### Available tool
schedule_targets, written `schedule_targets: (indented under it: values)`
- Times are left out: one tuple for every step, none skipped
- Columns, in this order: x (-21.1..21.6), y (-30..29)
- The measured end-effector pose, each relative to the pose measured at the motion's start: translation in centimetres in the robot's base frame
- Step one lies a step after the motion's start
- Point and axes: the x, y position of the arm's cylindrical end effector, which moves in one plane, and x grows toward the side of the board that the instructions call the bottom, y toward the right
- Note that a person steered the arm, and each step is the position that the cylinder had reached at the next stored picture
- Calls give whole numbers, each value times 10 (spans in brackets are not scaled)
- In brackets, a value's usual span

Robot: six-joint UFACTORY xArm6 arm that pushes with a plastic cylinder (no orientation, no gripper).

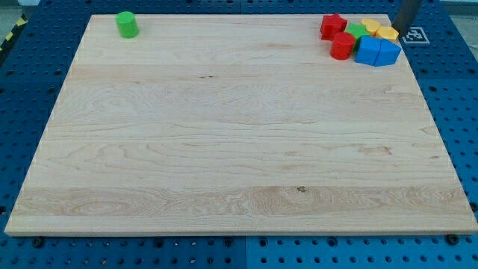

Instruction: Push the yellow hexagon down a bit

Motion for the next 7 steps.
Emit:
schedule_targets:
  values:
    - [7, -16]
    - [24, -49]
    - [33, -67]
    - [34, -66]
    - [50, -56]
    - [70, -50]
    - [80, -50]
